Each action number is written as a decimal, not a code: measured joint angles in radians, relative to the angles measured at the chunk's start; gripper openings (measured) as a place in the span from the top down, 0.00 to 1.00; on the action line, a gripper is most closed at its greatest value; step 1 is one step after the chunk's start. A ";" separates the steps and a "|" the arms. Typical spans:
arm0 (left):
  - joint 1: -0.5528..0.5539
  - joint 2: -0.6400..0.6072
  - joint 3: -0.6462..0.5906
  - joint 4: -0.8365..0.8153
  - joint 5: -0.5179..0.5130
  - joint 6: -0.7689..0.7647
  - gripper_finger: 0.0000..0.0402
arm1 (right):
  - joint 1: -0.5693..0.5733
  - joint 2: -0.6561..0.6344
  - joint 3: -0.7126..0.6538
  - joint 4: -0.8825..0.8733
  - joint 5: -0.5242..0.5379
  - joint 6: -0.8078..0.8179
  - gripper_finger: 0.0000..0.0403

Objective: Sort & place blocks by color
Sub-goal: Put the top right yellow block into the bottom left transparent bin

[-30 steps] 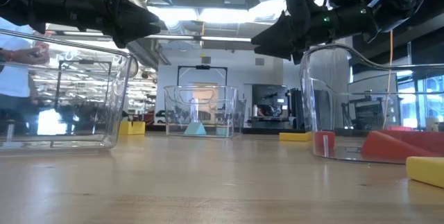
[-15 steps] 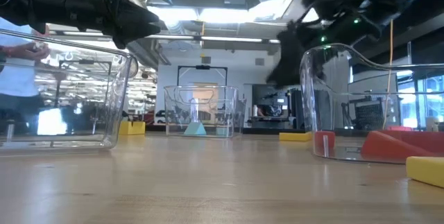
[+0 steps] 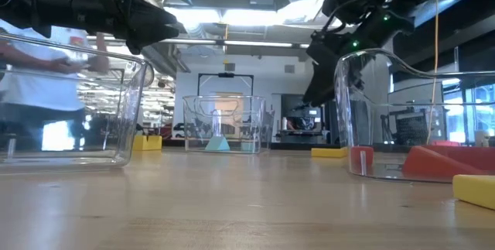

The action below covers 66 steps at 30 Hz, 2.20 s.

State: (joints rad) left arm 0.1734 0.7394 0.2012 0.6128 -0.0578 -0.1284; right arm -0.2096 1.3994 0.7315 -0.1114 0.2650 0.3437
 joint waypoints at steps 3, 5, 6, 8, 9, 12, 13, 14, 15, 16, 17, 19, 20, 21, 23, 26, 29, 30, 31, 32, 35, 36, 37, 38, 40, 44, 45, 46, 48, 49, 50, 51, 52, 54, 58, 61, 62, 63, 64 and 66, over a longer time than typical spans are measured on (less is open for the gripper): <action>0.000 0.000 0.000 0.000 -0.002 0.000 0.52 | 0.000 0.000 0.000 -0.007 -0.006 -0.038 0.52; 0.000 0.000 0.000 0.000 -0.002 -0.001 0.52 | -0.005 0.000 0.000 -0.011 -0.034 -0.048 0.52; 0.000 0.000 0.000 0.000 -0.002 -0.001 0.52 | -0.012 0.000 0.000 -0.026 -0.056 -0.064 0.52; 0.000 0.000 0.000 0.000 -0.002 -0.002 0.52 | -0.036 0.001 0.006 -0.091 -0.098 -0.074 0.52; 0.000 0.000 0.000 0.000 -0.002 -0.005 0.52 | -0.051 0.002 0.016 -0.130 -0.112 -0.072 0.52; 0.000 0.000 0.000 0.000 -0.003 -0.018 0.52 | -0.098 0.021 0.043 -0.188 -0.143 -0.092 0.52; 0.000 0.000 0.000 0.000 -0.003 -0.019 0.52 | -0.111 0.032 0.046 -0.201 -0.163 -0.111 0.52; 0.000 0.000 0.000 0.000 -0.003 -0.020 0.52 | -0.123 0.047 0.049 -0.202 -0.191 -0.129 0.52; 0.000 0.000 0.000 -0.001 -0.003 -0.019 0.52 | -0.135 0.065 0.051 -0.199 -0.223 -0.148 0.52; 0.000 0.000 0.000 -0.001 -0.003 -0.019 0.52 | -0.144 0.082 0.051 -0.199 -0.249 -0.172 0.52; 0.000 0.000 0.000 0.000 -0.003 -0.019 0.52 | -0.151 0.099 0.051 -0.196 -0.269 -0.201 0.52; 0.000 0.000 0.000 -0.001 -0.003 -0.019 0.52 | -0.155 0.139 0.053 -0.193 -0.274 -0.264 0.52; 0.000 0.000 0.000 0.000 -0.003 -0.019 0.52 | -0.156 0.157 0.053 -0.195 -0.275 -0.292 0.52; 0.000 0.000 0.000 -0.001 -0.003 -0.019 0.52 | -0.157 0.174 0.053 -0.194 -0.275 -0.315 0.52; 0.000 0.000 0.000 0.000 -0.003 -0.019 0.52 | -0.157 0.206 0.053 -0.182 -0.275 -0.352 0.52; 0.000 0.000 0.000 0.000 -0.003 -0.019 0.52 | -0.157 0.247 0.053 -0.158 -0.271 -0.393 0.52; 0.000 0.000 0.000 0.000 -0.003 -0.019 0.52 | -0.157 0.275 0.053 -0.122 -0.225 -0.419 0.52; 0.000 0.000 0.000 0.000 -0.004 -0.019 0.52 | -0.157 0.280 0.054 -0.119 -0.221 -0.427 0.52; 0.000 0.000 0.000 0.000 -0.004 -0.019 0.52 | -0.157 0.286 0.055 -0.116 -0.218 -0.428 0.52; 0.000 0.000 0.000 0.000 -0.004 -0.019 0.52 | -0.158 0.291 0.055 -0.114 -0.219 -0.428 0.52; 0.000 0.000 0.000 0.000 -0.004 -0.019 0.52 | -0.159 0.298 0.056 -0.115 -0.238 -0.427 0.53; 0.000 0.000 0.000 0.000 -0.004 -0.019 0.52 | -0.159 0.298 0.056 -0.117 -0.241 -0.424 0.54; 0.000 0.000 0.000 0.000 -0.004 -0.019 0.52 | -0.159 0.298 0.056 -0.118 -0.242 -0.423 0.56; 0.000 0.000 0.000 0.000 -0.004 -0.019 0.52 | -0.159 0.299 0.056 -0.119 -0.242 -0.423 0.59; 0.000 0.000 0.000 0.000 -0.004 -0.019 0.52 | -0.158 0.298 0.056 -0.123 -0.241 -0.422 0.67; 0.000 0.000 0.000 0.000 -0.004 -0.019 0.52 | -0.158 0.290 0.054 -0.134 -0.236 -0.393 0.69; 0.000 0.000 0.000 -0.001 -0.004 -0.019 0.52 | -0.157 0.281 0.050 -0.134 -0.237 -0.382 0.69; 0.000 0.000 0.000 -0.001 -0.004 -0.019 0.52 | -0.152 0.269 0.044 -0.131 -0.236 -0.378 0.69; 0.000 0.000 0.000 -0.008 -0.003 -0.019 0.52 | -0.137 0.229 0.021 -0.147 -0.232 -0.376 0.69; 0.000 0.000 0.000 -0.013 -0.004 -0.019 0.52 | -0.125 0.203 0.007 -0.138 -0.231 -0.374 0.69; 0.000 0.000 0.000 -0.019 -0.003 -0.019 0.52 | -0.113 0.174 -0.007 -0.100 -0.233 -0.369 0.69; 0.000 0.000 0.000 -0.022 -0.003 -0.019 0.52 | -0.100 0.139 -0.025 -0.043 -0.236 -0.350 0.69; 0.000 0.000 0.000 -0.022 -0.004 -0.019 0.52 | -0.087 0.105 -0.049 0.020 -0.246 -0.329 0.69; 0.000 0.000 0.000 -0.022 -0.003 -0.019 0.52 | -0.057 0.059 -0.110 0.191 -0.280 -0.294 0.69; 0.000 0.000 0.000 -0.012 -0.003 -0.023 0.52 | 0.013 0.035 -0.203 0.622 -0.293 -0.243 0.69; 0.000 0.000 0.000 0.006 -0.002 -0.044 0.52 | 0.053 0.062 -0.214 0.816 -0.292 -0.241 0.69; 0.000 0.001 0.000 0.016 -0.002 -0.048 0.52 | 0.063 0.070 -0.207 0.848 -0.291 -0.242 0.69; 0.000 0.006 0.000 0.027 -0.001 -0.049 0.52 | 0.073 0.079 -0.190 0.875 -0.291 -0.243 0.69; 0.000 0.012 0.000 0.034 -0.001 -0.049 0.52 | 0.083 0.088 -0.170 0.889 -0.292 -0.244 0.69; 0.000 0.016 0.000 0.031 -0.001 -0.050 0.52 | 0.097 0.100 -0.139 0.887 -0.293 -0.254 0.69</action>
State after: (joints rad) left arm 0.1734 0.7551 0.2016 0.6441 -0.0586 -0.1780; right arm -0.1127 1.4997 0.5925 0.7759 -0.0285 0.0901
